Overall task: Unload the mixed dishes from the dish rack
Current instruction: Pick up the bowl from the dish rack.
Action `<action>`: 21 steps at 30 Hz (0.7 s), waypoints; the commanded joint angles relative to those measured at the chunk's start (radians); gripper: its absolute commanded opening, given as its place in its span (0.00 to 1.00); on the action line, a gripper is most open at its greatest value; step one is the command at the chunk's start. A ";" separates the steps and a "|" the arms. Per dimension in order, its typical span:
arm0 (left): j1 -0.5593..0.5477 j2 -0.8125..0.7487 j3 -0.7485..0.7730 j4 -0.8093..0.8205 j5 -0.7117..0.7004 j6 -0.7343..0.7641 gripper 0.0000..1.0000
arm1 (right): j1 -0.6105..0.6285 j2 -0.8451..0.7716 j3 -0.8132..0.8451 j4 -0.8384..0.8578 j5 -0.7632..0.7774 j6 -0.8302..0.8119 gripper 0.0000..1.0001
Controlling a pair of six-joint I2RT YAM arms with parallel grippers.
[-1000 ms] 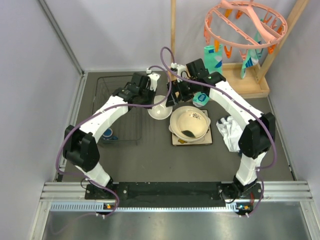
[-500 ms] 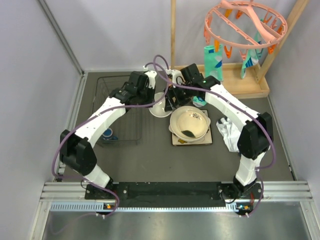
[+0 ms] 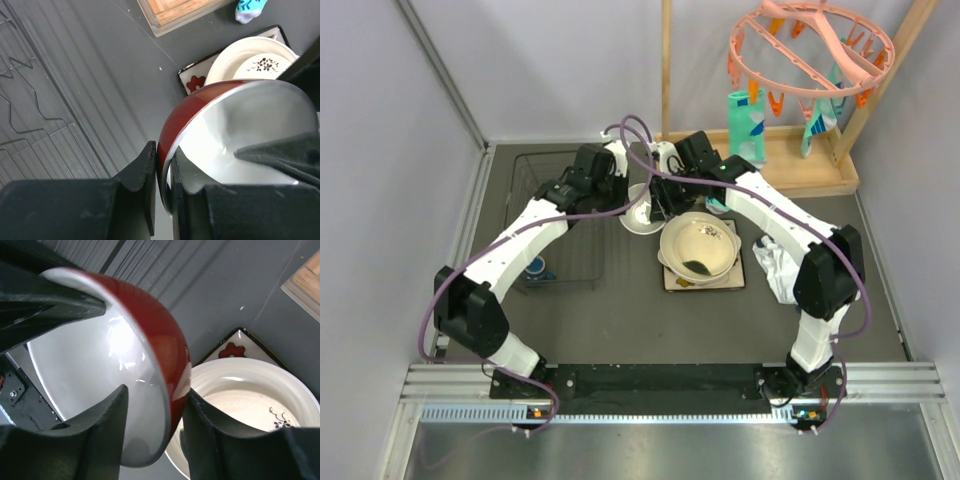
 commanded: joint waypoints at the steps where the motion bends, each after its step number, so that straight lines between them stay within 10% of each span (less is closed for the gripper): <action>1: -0.002 -0.091 0.002 0.123 0.012 -0.040 0.00 | 0.013 -0.001 0.013 0.004 0.022 -0.053 0.37; 10: -0.002 -0.104 -0.050 0.150 -0.022 -0.028 0.07 | 0.014 -0.002 0.004 0.000 0.037 -0.061 0.00; 21: 0.005 -0.148 -0.077 0.167 -0.057 0.012 0.71 | 0.014 -0.001 -0.005 -0.014 0.037 -0.064 0.00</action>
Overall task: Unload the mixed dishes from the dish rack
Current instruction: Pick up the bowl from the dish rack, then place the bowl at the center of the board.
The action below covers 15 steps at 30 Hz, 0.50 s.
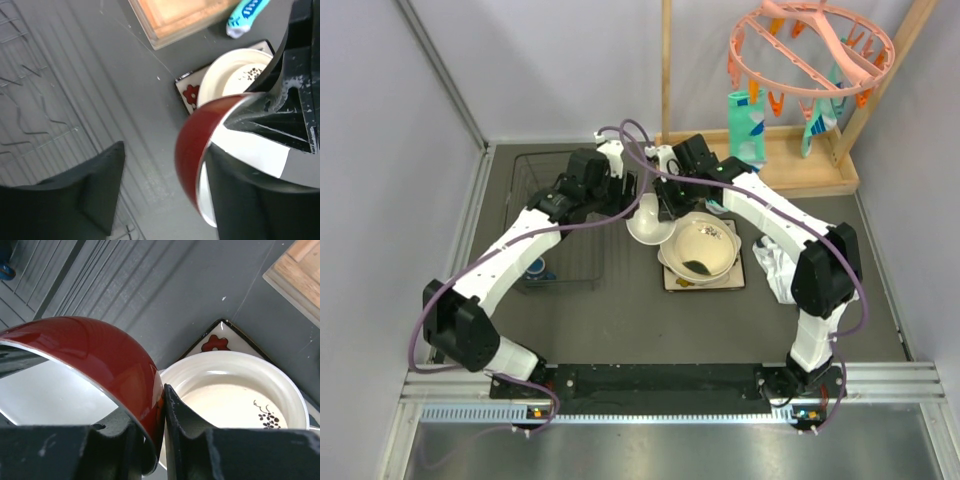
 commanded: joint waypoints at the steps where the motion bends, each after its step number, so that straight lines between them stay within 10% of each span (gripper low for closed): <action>1: 0.021 -0.074 -0.005 0.097 -0.026 0.040 0.74 | 0.012 -0.019 0.003 -0.007 -0.056 -0.048 0.00; 15: 0.086 -0.187 -0.034 0.103 -0.047 0.115 0.90 | -0.068 -0.146 -0.115 -0.125 -0.039 -0.162 0.00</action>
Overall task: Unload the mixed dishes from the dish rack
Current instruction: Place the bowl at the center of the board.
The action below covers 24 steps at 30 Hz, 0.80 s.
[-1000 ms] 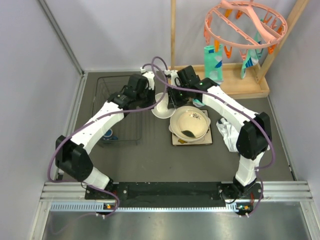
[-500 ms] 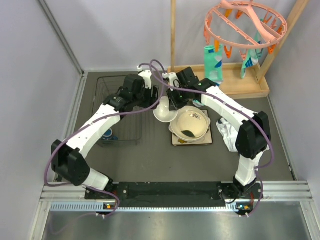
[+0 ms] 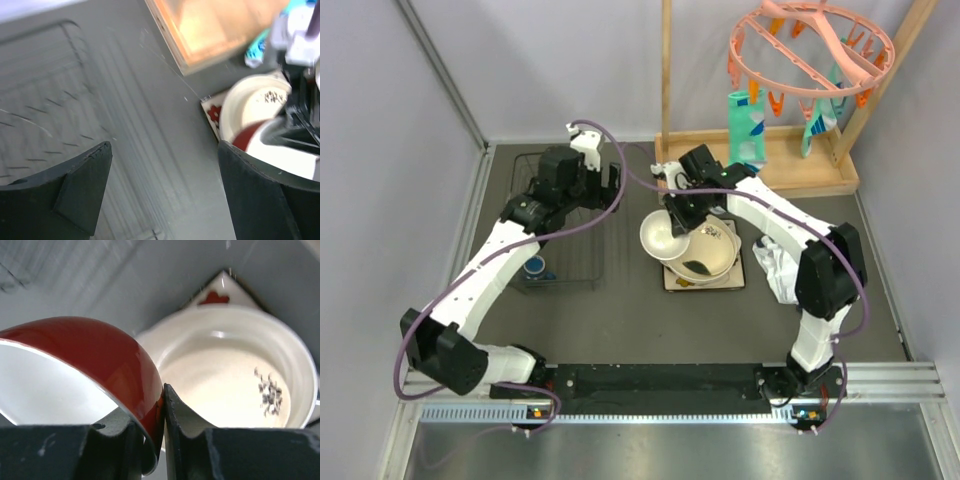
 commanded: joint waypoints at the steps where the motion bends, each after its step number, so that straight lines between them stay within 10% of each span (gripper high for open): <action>1: 0.034 -0.057 0.002 0.071 0.000 0.044 0.90 | -0.044 -0.145 -0.056 -0.054 -0.005 -0.081 0.00; 24: 0.160 -0.020 -0.037 -0.003 0.183 0.155 0.90 | -0.142 -0.424 -0.418 -0.347 0.015 -0.453 0.00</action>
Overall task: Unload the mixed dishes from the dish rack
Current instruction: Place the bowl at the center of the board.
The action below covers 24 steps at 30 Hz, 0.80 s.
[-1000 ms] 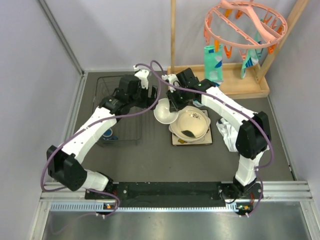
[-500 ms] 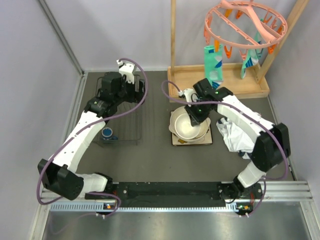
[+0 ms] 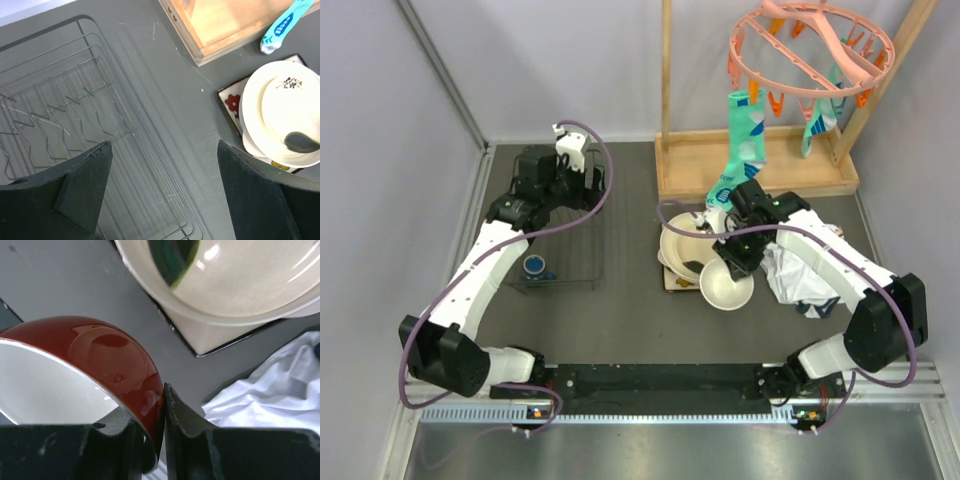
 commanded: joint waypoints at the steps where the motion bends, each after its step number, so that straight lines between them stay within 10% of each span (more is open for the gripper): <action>1: 0.012 0.013 -0.003 -0.006 0.030 0.042 0.90 | -0.022 -0.028 -0.027 -0.060 -0.024 -0.095 0.00; 24: 0.033 0.025 -0.041 -0.004 0.047 0.061 0.89 | -0.045 0.043 -0.237 0.077 -0.003 -0.191 0.00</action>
